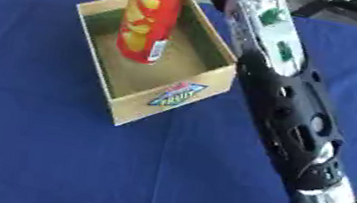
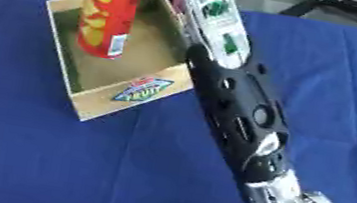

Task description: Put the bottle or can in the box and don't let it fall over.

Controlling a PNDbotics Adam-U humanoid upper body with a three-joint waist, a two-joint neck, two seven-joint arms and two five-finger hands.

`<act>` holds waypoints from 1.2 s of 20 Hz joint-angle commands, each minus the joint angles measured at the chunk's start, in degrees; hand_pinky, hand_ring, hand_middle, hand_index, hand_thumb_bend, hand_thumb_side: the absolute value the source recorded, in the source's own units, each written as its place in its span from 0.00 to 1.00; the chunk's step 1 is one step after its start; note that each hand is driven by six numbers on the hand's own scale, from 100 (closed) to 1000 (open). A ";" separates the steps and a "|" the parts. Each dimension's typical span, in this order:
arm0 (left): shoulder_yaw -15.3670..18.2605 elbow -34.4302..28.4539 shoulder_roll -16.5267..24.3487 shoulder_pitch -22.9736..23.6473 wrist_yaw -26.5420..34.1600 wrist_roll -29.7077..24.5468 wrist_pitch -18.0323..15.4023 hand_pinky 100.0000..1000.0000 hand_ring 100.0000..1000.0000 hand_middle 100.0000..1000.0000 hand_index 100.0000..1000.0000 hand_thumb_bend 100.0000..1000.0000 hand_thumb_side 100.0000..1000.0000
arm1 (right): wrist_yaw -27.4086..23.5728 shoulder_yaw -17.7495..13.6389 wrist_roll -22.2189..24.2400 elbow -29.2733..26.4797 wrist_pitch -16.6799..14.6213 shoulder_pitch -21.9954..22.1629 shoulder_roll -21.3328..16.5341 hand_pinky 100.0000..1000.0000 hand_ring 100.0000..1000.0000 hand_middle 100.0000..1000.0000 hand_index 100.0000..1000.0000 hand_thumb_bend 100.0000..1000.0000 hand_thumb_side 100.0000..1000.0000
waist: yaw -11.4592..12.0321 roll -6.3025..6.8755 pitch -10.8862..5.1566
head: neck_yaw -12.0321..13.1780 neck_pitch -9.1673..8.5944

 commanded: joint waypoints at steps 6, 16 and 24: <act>0.00 -1.06 0.33 -0.48 0.39 0.00 -0.30 0.65 0.51 0.63 0.72 0.25 0.55 | 3.55 0.42 2.09 3.42 -4.06 0.04 0.98 1.00 0.93 0.73 0.77 0.00 0.25 | 0.13 0.37 -0.77 | -0.22 -1.02; -0.04 -1.06 0.31 -0.22 0.33 0.00 -0.22 0.65 0.51 0.63 0.72 0.24 0.56 | 11.84 0.97 5.25 1.59 -8.98 0.76 0.68 1.00 1.00 1.00 1.00 0.00 0.31 | -0.39 0.43 -1.03 | 0.22 -0.83; -0.30 -1.06 0.26 -0.32 0.27 -0.28 -0.36 0.65 0.49 0.63 0.72 0.25 0.56 | 14.98 3.28 8.13 0.86 -7.96 0.47 0.32 1.00 1.00 1.00 1.00 0.00 0.00 | -1.08 0.44 -1.43 | 0.75 -0.67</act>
